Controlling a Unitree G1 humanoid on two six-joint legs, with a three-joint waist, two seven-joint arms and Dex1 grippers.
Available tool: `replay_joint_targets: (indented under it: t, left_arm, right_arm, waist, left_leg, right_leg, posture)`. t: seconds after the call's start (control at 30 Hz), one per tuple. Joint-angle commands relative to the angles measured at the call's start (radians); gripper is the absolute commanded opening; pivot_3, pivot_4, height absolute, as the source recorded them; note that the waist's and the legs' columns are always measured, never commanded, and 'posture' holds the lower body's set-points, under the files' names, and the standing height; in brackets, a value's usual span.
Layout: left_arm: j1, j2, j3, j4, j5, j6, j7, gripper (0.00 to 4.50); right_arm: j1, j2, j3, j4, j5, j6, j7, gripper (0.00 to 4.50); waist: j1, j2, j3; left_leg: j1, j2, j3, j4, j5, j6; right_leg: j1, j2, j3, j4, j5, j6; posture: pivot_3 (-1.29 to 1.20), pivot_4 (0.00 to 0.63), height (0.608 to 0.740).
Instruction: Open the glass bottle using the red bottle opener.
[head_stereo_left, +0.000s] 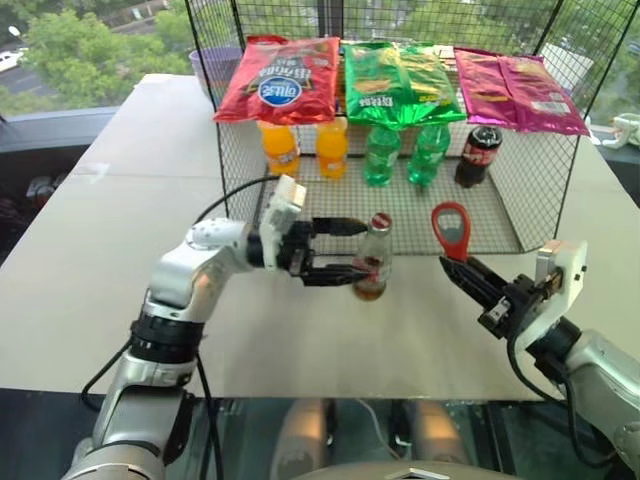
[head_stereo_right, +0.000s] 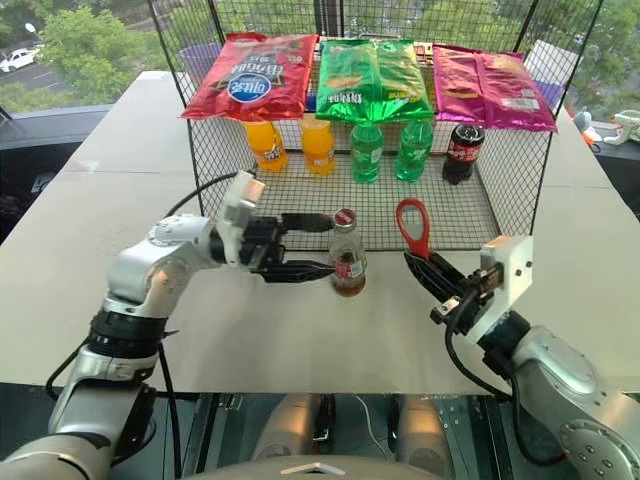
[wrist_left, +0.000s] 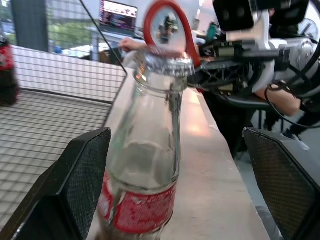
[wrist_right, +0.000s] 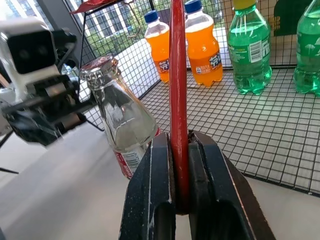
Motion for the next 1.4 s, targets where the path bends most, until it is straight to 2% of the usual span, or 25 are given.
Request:
replay_joint_targets:
  t: [0.03, 0.3, 0.33, 0.4, 0.47, 0.5, 0.6, 0.73, 0.97, 1.07, 1.4]
  left_arm:
    - [-0.044, -0.026, -0.016, 0.044, 0.034, -0.052, -0.007, 4.38]
    - [-0.083, -0.075, -0.029, 0.120, 0.077, -0.102, -0.012, 4.38]
    - [-0.085, -0.078, -0.033, 0.126, 0.081, -0.109, -0.018, 3.86]
    - [-0.087, -0.083, -0.036, 0.133, 0.086, -0.116, -0.024, 3.20]
    - [-0.086, -0.084, -0.043, 0.136, 0.090, -0.120, -0.033, 2.31]
    - [-0.084, -0.083, -0.047, 0.136, 0.092, -0.122, -0.039, 2.19]
    - [-0.086, -0.085, -0.048, 0.141, 0.096, -0.126, -0.044, 2.20]
    - [-0.086, -0.085, -0.047, 0.144, 0.099, -0.128, -0.046, 2.20]
    - [-0.086, -0.088, -0.042, 0.146, 0.099, -0.131, -0.040, 2.20]
    - [-0.086, -0.090, -0.040, 0.147, 0.098, -0.130, -0.037, 2.20]
    - [-0.087, -0.089, -0.029, 0.141, 0.087, -0.125, -0.033, 2.20]
  right_arm:
    - [-0.027, -0.005, -0.021, -0.037, 0.007, 0.011, -0.009, 0.00]
    - [-0.029, -0.001, -0.024, -0.047, -0.007, 0.029, -0.011, 0.00]
    - [-0.030, 0.000, -0.022, -0.050, -0.011, 0.031, -0.013, 0.00]
    - [-0.035, 0.001, -0.018, -0.054, -0.016, 0.033, -0.018, 0.00]
    - [-0.048, -0.003, -0.013, -0.058, -0.038, 0.035, -0.021, 0.00]
    - [-0.056, -0.007, -0.009, -0.060, -0.054, 0.035, -0.021, 0.00]
    - [-0.089, -0.019, 0.007, -0.058, -0.122, 0.038, -0.009, 0.00]
    - [-0.154, -0.084, 0.138, -0.030, -0.410, 0.032, 0.017, 0.00]
    - [-0.241, -0.098, 0.328, 0.046, -0.815, -0.072, 0.047, 0.00]
    - [-0.257, -0.082, 0.356, 0.078, -0.912, -0.128, 0.076, 0.00]
    - [-0.258, 0.007, 0.361, 0.109, -1.088, -0.205, 0.134, 0.00]
  waist:
    - [0.000, 0.000, 0.000]
    - [0.000, 0.000, 0.000]
    - [0.000, 0.000, 0.000]
    - [0.000, 0.000, 0.000]
    - [0.000, 0.000, 0.000]
    - [0.000, 0.000, 0.000]
    - [0.000, 0.000, 0.000]
    - [-0.001, 0.000, 0.000]
    - [-0.001, 0.000, 0.000]
    - [-0.001, 0.000, 0.000]
    - [-0.001, 0.000, 0.000]
  left_leg:
    - [0.000, 0.000, 0.000, 0.000, 0.000, 0.000]
    - [-0.001, 0.000, 0.000, 0.000, 0.000, 0.000]
    - [-0.001, 0.000, 0.000, 0.000, 0.000, 0.000]
    - [-0.001, 0.000, 0.000, 0.000, 0.000, 0.000]
    - [0.000, 0.000, 0.000, 0.000, 0.000, 0.000]
    - [0.000, 0.000, 0.000, 0.000, 0.000, 0.000]
    - [0.000, 0.000, 0.000, 0.000, 0.000, 0.000]
    - [-0.001, 0.000, 0.000, 0.000, 0.000, 0.000]
    - [-0.001, -0.001, 0.000, 0.000, 0.000, 0.000]
    - [-0.001, -0.001, 0.000, 0.000, 0.000, 0.000]
    - [-0.001, -0.001, 0.000, 0.000, 0.000, 0.000]
  right_leg:
    - [0.000, 0.000, 0.000, 0.000, 0.000, 0.000]
    - [0.000, 0.001, 0.000, 0.000, 0.000, 0.000]
    - [0.000, 0.001, 0.000, 0.000, 0.000, 0.000]
    - [0.000, 0.001, 0.000, 0.000, 0.000, 0.000]
    - [0.000, 0.001, 0.000, 0.000, 0.000, 0.000]
    - [0.000, 0.001, 0.000, 0.000, 0.000, 0.000]
    - [0.000, 0.001, 0.000, 0.000, 0.000, 0.000]
    - [-0.001, 0.001, 0.000, 0.000, 0.000, 0.000]
    - [-0.001, 0.001, 0.000, 0.000, 0.000, 0.000]
    - [-0.001, 0.000, 0.000, 0.000, 0.000, 0.000]
    - [-0.001, 0.001, 0.000, 0.000, 0.000, 0.000]
  posture:
    - [0.00, 0.150, 0.740]
    - [0.00, 0.150, 0.740]
    - [0.00, 0.150, 0.740]
    - [0.00, 0.150, 0.740]
    - [0.00, 0.150, 0.740]
    - [0.00, 0.150, 0.740]
    - [0.00, 0.150, 0.740]
    - [0.00, 0.150, 0.740]
    - [0.00, 0.150, 0.740]
    - [0.00, 0.150, 0.740]
    - [0.00, 0.150, 0.740]
